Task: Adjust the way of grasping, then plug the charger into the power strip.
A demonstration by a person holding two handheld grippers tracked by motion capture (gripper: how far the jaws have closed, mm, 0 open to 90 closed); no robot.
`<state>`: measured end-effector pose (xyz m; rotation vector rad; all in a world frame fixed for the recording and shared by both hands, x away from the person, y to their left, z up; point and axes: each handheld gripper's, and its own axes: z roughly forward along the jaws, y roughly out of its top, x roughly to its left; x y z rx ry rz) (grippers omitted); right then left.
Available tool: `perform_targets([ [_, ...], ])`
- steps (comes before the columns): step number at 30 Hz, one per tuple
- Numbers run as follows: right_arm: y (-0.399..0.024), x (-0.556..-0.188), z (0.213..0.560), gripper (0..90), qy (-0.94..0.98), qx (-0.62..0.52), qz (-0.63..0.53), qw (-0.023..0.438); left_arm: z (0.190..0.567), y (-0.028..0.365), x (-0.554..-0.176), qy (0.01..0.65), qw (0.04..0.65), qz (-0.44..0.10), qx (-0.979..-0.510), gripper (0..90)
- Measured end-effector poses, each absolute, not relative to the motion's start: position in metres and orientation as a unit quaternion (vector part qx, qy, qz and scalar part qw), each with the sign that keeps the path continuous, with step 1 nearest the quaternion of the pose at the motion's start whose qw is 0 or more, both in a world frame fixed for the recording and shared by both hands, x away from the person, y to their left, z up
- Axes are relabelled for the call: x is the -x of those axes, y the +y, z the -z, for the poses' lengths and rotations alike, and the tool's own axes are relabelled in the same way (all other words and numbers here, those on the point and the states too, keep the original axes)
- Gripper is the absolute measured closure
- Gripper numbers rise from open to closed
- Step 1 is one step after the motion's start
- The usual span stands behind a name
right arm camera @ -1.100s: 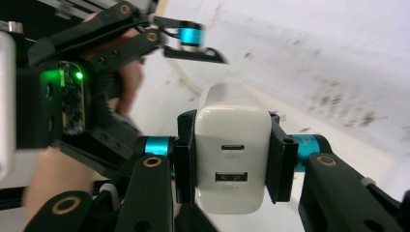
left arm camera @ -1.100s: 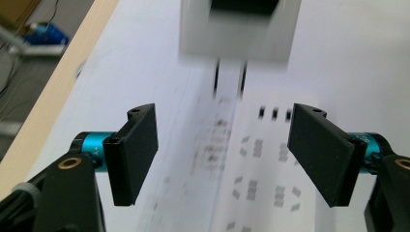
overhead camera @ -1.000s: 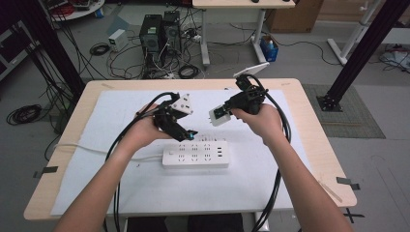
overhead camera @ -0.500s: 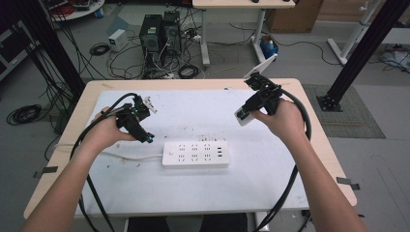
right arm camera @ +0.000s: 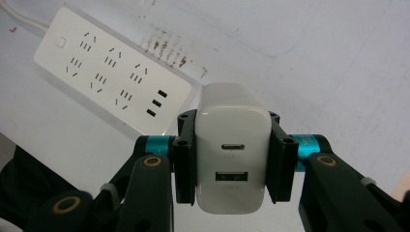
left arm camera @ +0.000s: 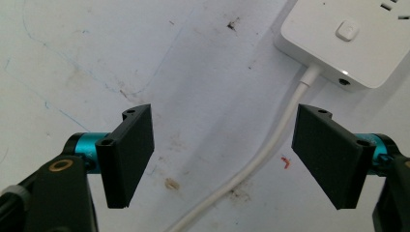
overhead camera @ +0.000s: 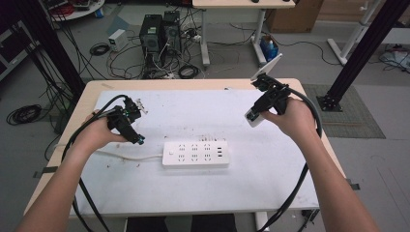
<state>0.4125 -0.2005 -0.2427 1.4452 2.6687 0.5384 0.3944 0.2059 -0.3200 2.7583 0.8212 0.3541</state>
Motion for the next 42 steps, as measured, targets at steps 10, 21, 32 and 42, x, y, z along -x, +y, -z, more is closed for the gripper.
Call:
perform_targets([
  [10,-0.194,-0.415,0.244,62.1,0.878,-0.447,-0.169,0.026,0.32,0.202,-0.395,0.276,0.124,-0.122,-0.945,23.1],
  [21,-0.169,-0.418,0.247,62.1,0.916,-0.366,-0.163,0.029,0.314,0.205,-0.387,0.274,0.133,-0.122,-0.945,23.1],
  [32,-0.107,-0.41,0.275,62.2,0.979,-0.155,-0.128,0.031,0.313,0.203,-0.377,0.258,0.138,-0.125,-0.948,23.0],
  [42,-0.064,-0.402,0.311,62.2,0.996,-0.059,-0.058,0.019,0.318,0.199,-0.372,0.251,0.141,-0.12,-0.95,23.1],
])
